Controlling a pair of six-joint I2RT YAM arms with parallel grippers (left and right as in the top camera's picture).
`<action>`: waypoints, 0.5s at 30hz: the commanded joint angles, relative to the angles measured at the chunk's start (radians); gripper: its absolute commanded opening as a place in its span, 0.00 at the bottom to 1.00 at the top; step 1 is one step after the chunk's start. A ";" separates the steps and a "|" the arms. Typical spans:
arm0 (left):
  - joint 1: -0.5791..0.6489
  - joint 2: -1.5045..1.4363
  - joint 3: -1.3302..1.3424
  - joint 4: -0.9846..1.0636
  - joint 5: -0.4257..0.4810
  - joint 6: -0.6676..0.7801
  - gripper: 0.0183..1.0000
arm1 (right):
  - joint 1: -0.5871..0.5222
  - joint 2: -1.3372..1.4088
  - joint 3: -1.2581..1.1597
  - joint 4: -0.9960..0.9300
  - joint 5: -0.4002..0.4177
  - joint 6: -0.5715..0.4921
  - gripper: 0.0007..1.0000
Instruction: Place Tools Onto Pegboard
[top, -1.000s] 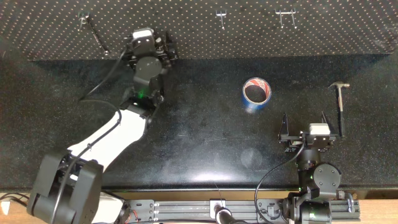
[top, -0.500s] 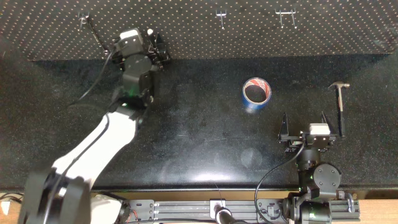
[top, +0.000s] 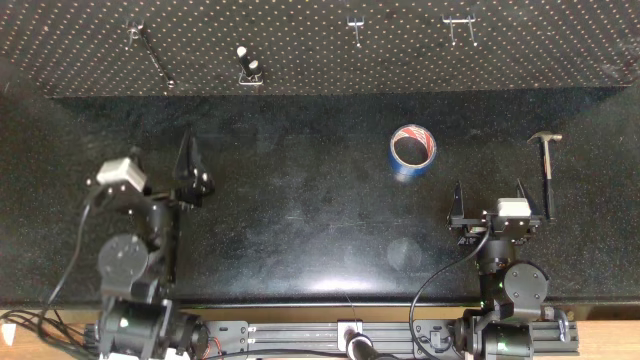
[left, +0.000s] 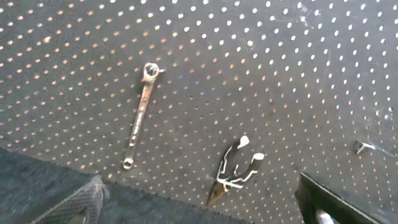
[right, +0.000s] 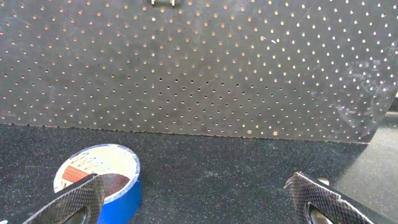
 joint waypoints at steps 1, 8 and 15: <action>0.088 -0.265 -0.135 0.003 0.065 -0.004 1.00 | -0.002 -0.007 -0.002 -0.006 0.009 -0.011 0.98; 0.099 -0.425 -0.280 0.026 0.158 -0.004 1.00 | -0.002 -0.007 -0.002 -0.006 0.009 -0.011 0.98; 0.099 -0.439 -0.329 0.080 0.247 0.159 1.00 | -0.002 -0.007 -0.002 -0.006 0.009 -0.011 0.98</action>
